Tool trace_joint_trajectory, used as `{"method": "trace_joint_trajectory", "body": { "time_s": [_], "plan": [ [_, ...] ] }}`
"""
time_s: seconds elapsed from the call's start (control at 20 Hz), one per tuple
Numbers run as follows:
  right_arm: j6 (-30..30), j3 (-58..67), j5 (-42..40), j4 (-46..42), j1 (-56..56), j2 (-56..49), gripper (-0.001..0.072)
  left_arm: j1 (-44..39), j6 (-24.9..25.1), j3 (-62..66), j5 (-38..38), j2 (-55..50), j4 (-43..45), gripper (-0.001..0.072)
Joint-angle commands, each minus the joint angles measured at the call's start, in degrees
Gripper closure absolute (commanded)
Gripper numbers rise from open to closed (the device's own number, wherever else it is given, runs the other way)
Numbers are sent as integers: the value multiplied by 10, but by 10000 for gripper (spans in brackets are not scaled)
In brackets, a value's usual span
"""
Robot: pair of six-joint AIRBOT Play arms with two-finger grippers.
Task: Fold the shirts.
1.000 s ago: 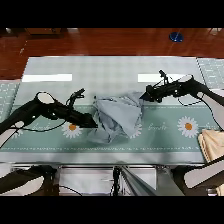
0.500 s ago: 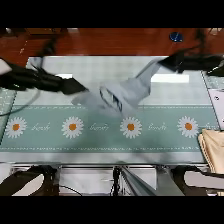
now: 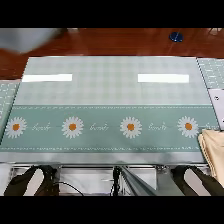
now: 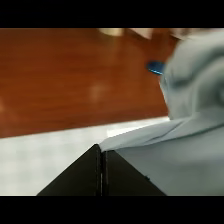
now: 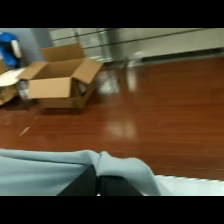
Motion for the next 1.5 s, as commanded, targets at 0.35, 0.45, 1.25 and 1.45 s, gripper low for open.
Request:
{"method": "trace_joint_trajectory", "body": {
  "time_s": [0.35, 0.45, 1.25, 1.45],
  "plan": [
    [64, 26, 179, -110, -9, 137, 692, 29, -60, 26, -162, 95, -44, 690],
    [64, 26, 177, -112, -9, 169, 692, 29, -60, 26, -157, 123, -94, 690],
    [102, 72, 220, -90, -8, -90, 693, 98, -57, -261, -83, 143, -108, 691],
    [103, 72, 207, -91, 115, -236, 693, 76, -15, -426, -10, 96, -201, 691]
  ]
}}
